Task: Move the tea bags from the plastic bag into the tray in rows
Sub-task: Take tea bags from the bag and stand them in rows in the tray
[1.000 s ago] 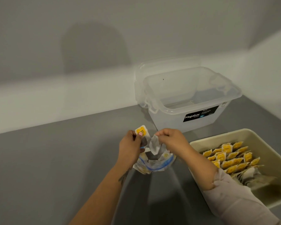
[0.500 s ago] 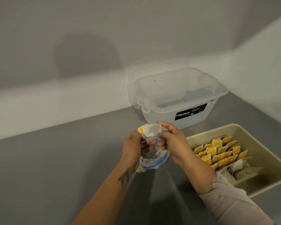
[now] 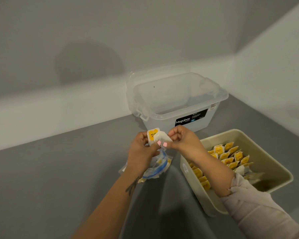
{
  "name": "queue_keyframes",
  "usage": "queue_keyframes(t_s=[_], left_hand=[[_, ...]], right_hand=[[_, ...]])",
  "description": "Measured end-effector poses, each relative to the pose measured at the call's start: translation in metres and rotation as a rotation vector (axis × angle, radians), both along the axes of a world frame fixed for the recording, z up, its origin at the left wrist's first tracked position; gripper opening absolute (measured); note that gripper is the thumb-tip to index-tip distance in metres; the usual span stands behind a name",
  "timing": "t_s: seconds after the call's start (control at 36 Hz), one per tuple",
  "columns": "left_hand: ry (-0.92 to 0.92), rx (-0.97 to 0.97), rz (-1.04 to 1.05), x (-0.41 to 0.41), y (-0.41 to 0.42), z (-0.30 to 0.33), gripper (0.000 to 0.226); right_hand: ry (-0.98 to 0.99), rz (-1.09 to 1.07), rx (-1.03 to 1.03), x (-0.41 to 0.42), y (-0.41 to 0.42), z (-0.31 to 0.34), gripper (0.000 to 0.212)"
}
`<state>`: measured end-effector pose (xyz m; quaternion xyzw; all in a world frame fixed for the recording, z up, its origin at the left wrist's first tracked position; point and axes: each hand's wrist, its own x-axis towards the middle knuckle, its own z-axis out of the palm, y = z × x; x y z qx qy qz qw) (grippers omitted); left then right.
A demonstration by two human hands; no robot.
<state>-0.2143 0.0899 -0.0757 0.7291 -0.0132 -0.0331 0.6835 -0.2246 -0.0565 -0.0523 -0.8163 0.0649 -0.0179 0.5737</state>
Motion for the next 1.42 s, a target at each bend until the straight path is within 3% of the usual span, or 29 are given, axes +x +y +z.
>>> queue_keyframes(t_s=[0.36, 0.44, 0.56, 0.72, 0.81, 0.89, 0.97, 1.11, 1.28, 1.42], left_hand=[[-0.064, -0.096, -0.029, -0.021, -0.063, 0.010, 0.022], [-0.021, -0.098, -0.070, -0.026, -0.080, 0.010, 0.026], [0.040, -0.116, -0.146, -0.036, -0.104, 0.011, 0.053], [-0.003, -0.054, -0.089, -0.049, -0.136, 0.011, 0.042], [-0.029, -0.007, -0.102, -0.056, -0.147, 0.011, 0.040], [-0.039, 0.082, -0.117, -0.062, -0.157, 0.008, 0.044], [-0.041, 0.122, -0.104, -0.070, -0.165, 0.004, 0.039], [0.005, 0.088, -0.091, -0.082, -0.170, -0.002, 0.040], [0.048, 0.049, 0.030, -0.084, -0.159, -0.005, 0.023], [0.040, 0.002, 0.082, -0.083, -0.152, -0.002, 0.028]], right_hand=[[0.005, 0.097, -0.118, -0.021, -0.064, 0.015, 0.023], [-0.010, 0.047, -0.066, -0.026, -0.083, 0.019, 0.018], [0.035, 0.006, 0.065, -0.036, -0.105, 0.022, 0.017], [0.098, 0.052, 0.070, -0.052, -0.139, 0.026, 0.021], [0.100, 0.070, 0.020, -0.056, -0.157, 0.026, 0.020], [0.047, 0.089, -0.105, -0.060, -0.171, 0.030, 0.003], [0.012, 0.131, -0.212, -0.064, -0.181, 0.033, 0.010], [0.020, 0.217, -0.397, -0.068, -0.190, 0.032, 0.014], [0.003, 0.274, -0.485, -0.073, -0.191, 0.024, 0.005], [0.076, 0.363, -0.658, -0.074, -0.189, 0.011, 0.004]])
